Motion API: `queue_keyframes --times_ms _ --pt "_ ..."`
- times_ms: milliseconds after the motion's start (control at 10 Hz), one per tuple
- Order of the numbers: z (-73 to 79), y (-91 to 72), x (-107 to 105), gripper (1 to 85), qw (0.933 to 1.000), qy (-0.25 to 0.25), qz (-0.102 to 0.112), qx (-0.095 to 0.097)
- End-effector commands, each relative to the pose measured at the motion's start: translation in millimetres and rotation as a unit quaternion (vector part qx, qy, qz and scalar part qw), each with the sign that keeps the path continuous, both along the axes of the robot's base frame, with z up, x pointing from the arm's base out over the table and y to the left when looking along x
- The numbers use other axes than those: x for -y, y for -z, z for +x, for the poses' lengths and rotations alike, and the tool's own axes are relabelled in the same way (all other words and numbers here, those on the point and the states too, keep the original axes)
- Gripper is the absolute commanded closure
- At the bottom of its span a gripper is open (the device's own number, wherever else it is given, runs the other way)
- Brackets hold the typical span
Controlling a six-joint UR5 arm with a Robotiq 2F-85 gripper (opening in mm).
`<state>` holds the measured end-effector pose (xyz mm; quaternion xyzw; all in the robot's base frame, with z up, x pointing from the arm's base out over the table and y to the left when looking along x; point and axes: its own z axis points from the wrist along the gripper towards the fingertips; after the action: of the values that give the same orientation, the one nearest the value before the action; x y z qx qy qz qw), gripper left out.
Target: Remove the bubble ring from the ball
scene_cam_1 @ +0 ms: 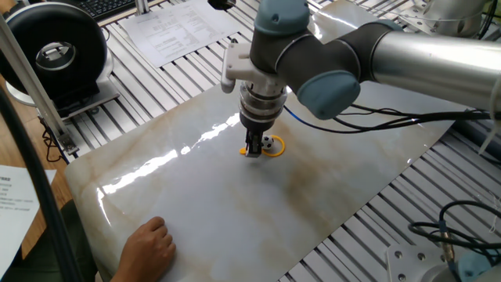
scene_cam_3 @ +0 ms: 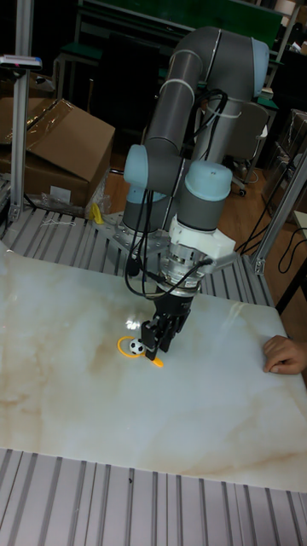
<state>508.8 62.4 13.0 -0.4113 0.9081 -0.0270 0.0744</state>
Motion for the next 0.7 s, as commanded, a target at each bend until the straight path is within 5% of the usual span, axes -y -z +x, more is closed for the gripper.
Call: queue_keyframes --times_ms 0,600 --pt "3.0 3.1 -1.2 42.0 1.0 0.002 0.008 0.003" --pt "7.0 8.3 -1.2 45.7 0.9999 -0.001 0.009 0.008"
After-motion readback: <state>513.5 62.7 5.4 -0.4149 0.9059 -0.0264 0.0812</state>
